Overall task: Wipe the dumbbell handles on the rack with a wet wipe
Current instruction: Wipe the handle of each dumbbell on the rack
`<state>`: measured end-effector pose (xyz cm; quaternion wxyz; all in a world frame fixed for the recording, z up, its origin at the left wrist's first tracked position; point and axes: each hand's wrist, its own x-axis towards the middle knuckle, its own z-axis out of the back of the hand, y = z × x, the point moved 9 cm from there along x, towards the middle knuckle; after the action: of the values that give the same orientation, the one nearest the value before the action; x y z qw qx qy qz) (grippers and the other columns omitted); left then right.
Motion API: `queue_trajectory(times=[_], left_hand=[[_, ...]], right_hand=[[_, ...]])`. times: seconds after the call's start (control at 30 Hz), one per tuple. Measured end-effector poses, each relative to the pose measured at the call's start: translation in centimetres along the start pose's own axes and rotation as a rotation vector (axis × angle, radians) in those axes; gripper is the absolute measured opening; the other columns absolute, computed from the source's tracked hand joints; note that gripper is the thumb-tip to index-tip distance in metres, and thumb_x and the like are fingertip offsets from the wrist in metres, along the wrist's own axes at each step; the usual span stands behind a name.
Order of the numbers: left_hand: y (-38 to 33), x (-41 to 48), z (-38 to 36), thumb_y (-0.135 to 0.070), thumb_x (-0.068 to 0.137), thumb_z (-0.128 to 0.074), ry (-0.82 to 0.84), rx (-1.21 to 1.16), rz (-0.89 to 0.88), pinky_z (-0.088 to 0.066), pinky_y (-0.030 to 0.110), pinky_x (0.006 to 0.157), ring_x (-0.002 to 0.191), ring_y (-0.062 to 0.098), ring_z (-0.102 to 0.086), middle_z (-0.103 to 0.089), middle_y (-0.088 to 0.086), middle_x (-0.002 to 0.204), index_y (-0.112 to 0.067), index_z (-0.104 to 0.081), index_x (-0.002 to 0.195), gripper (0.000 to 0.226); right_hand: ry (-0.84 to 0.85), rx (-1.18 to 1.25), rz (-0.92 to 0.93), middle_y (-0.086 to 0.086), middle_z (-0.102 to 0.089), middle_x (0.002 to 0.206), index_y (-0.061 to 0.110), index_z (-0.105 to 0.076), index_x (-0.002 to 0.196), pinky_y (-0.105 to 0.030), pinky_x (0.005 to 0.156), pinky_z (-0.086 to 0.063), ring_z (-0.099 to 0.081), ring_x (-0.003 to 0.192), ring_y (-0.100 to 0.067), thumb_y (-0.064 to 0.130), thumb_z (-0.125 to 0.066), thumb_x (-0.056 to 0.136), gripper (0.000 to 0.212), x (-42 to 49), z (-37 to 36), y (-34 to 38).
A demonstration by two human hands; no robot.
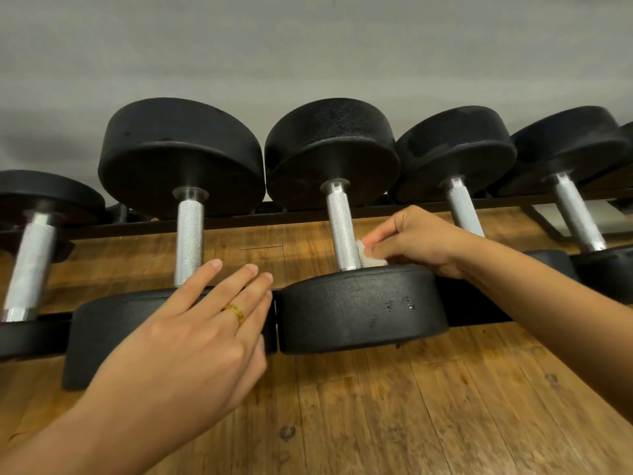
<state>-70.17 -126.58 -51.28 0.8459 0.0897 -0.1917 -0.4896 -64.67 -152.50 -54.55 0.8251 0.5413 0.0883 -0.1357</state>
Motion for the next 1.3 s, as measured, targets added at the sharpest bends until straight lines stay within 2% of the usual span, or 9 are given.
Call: queue_trajectory(times=[0.13,0.23,0.3,0.47,0.63,0.77,0.93,1.13,1.3], left_hand=[[0.0,-0.1,0.0,-0.033,0.098,-0.038,0.003,-0.002,-0.005,-0.029,0.056,0.116,0.133,0.035,-0.058,-0.063,0.020,0.138,0.003,-0.067,0.129,0.056],[0.0,0.0,0.1,-0.034,0.097,-0.038,-0.002,0.001,-0.005,-0.029,0.055,0.116,0.132,0.035,-0.059,-0.064,0.020,0.137,0.003,-0.067,0.128,0.056],[0.0,0.1,0.1,-0.033,0.097,-0.038,-0.003,0.004,-0.002,-0.030,0.055,0.116,0.132,0.035,-0.059,-0.064,0.019,0.137,0.002,-0.068,0.128,0.055],[0.0,0.0,-0.1,-0.033,0.098,-0.038,0.000,0.010,-0.010,-0.030,0.055,0.116,0.132,0.035,-0.059,-0.064,0.019,0.137,0.002,-0.067,0.128,0.054],[-0.1,0.0,0.0,-0.032,0.098,-0.038,-0.005,0.020,-0.007,-0.030,0.055,0.116,0.133,0.035,-0.058,-0.064,0.019,0.138,0.002,-0.068,0.128,0.054],[-0.1,0.0,0.0,-0.033,0.098,-0.038,0.001,0.013,-0.013,-0.028,0.054,0.117,0.133,0.034,-0.058,-0.063,0.019,0.137,0.001,-0.067,0.128,0.054],[0.0,0.1,0.2,-0.032,0.098,-0.038,-0.009,0.017,-0.005,-0.029,0.054,0.117,0.133,0.034,-0.058,-0.064,0.019,0.138,0.002,-0.068,0.128,0.054],[0.0,0.0,0.2,-0.032,0.099,-0.038,-0.002,0.017,-0.004,-0.031,0.055,0.116,0.133,0.034,-0.058,-0.063,0.019,0.138,0.002,-0.067,0.128,0.053],[0.0,0.0,0.4,-0.032,0.098,-0.038,-0.006,0.023,-0.003,-0.030,0.054,0.116,0.133,0.035,-0.058,-0.064,0.019,0.137,0.002,-0.068,0.128,0.054]], right_hand=[[-0.286,0.254,0.105,-0.011,-0.075,0.098,0.003,-0.075,0.095,-0.025,0.072,-0.060,-0.074,0.087,-0.020,0.000,-0.071,0.088,0.009,2.0,2.6,1.7],[-0.375,0.208,0.159,-0.006,-0.077,0.094,0.009,-0.078,0.091,-0.030,0.078,-0.061,-0.075,0.089,-0.018,0.009,-0.074,0.088,0.005,3.1,2.9,3.0],[-0.396,0.127,0.192,-0.004,-0.077,0.090,0.010,-0.079,0.091,-0.027,0.074,-0.059,-0.074,0.084,-0.015,0.013,-0.076,0.088,0.006,3.1,2.7,3.5],[-0.366,0.001,0.246,-0.003,-0.077,0.090,0.009,-0.079,0.094,-0.023,0.069,-0.058,-0.073,0.078,-0.012,0.013,-0.075,0.088,0.008,2.0,2.2,3.5],[-0.432,-0.032,0.282,-0.003,-0.076,0.088,0.008,-0.079,0.096,-0.026,0.072,-0.060,-0.074,0.079,-0.011,0.012,-0.075,0.088,0.010,2.4,2.6,5.1],[-0.284,-0.069,0.235,-0.004,-0.077,0.089,0.008,-0.079,0.089,-0.022,0.068,-0.057,-0.073,0.073,-0.011,0.008,-0.076,0.085,0.004,1.4,1.7,4.1],[-0.390,-0.082,0.293,-0.001,-0.076,0.090,0.009,-0.079,0.092,-0.027,0.072,-0.060,-0.074,0.080,-0.012,0.010,-0.075,0.086,0.007,1.4,2.1,4.9],[-0.245,-0.146,0.251,-0.001,-0.077,0.088,0.008,-0.079,0.084,-0.029,0.075,-0.061,-0.074,0.076,-0.012,0.008,-0.077,0.084,0.002,0.2,1.1,4.1],[-0.270,-0.093,0.233,-0.005,-0.077,0.088,0.007,-0.078,0.083,-0.032,0.075,-0.062,-0.074,0.075,-0.016,0.005,-0.077,0.084,0.002,0.3,1.4,4.7]])
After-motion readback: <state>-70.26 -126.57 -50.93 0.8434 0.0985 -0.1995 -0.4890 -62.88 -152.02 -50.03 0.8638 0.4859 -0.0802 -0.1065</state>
